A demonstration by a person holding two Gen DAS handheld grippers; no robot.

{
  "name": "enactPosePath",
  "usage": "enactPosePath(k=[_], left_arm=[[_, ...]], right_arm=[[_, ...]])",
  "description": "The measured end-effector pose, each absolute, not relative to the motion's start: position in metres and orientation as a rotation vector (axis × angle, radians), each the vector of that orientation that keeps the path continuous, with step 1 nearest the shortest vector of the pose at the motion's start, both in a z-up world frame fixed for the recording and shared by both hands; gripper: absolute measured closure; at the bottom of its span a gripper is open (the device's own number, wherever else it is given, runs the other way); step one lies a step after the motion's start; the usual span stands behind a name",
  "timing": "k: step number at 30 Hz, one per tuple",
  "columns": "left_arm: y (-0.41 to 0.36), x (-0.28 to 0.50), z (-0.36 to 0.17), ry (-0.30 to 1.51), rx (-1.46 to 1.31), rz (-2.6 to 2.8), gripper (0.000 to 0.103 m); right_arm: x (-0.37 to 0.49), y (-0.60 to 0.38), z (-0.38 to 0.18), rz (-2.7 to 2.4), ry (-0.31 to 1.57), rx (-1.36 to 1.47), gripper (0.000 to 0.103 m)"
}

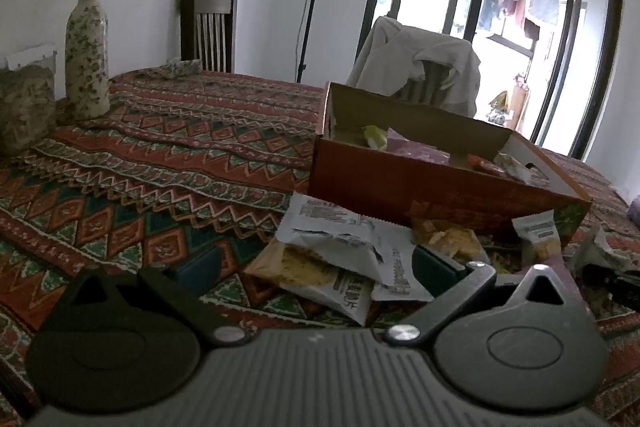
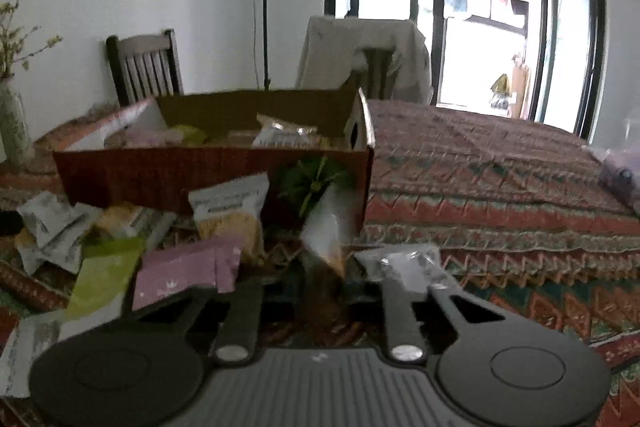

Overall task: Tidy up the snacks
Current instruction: 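Grasp the small clear packet with the right tool, then grasp the white paper packet with the left tool while the right tool holds the clear packet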

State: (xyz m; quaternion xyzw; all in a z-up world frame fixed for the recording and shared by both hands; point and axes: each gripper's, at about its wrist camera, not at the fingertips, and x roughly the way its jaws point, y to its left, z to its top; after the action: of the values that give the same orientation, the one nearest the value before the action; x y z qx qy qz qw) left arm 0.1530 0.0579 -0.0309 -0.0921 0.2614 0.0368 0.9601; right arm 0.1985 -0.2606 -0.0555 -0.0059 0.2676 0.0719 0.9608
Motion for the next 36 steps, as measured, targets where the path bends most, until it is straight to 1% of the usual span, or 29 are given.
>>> enactPosePath(k=[11,18,24,29,36], left_arm=[[0.06,0.15,-0.022,0.529,-0.179,0.109,0.0],[0.067,0.148,-0.015,0.537,-0.167,0.136,0.0],[0.066,0.171,-0.017,0.611,-0.139,0.127,0.0],[0.052,0.192,-0.017,0.634,-0.076,0.098,0.0],[0.039,0.221,-0.033,0.701,-0.02,0.105,0.0]], right_arm=[[0.201,-0.267,-0.058,0.167,0.561,0.034,0.087],[0.198,-0.27,-0.056,0.175,0.529,0.052,0.088],[0.193,-0.271,-0.053,0.167,0.496,0.064,0.088],[0.192,-0.272,-0.053,0.17,0.49,0.068,0.088],[0.192,-0.273,-0.053,0.173,0.49,0.076,0.088]])
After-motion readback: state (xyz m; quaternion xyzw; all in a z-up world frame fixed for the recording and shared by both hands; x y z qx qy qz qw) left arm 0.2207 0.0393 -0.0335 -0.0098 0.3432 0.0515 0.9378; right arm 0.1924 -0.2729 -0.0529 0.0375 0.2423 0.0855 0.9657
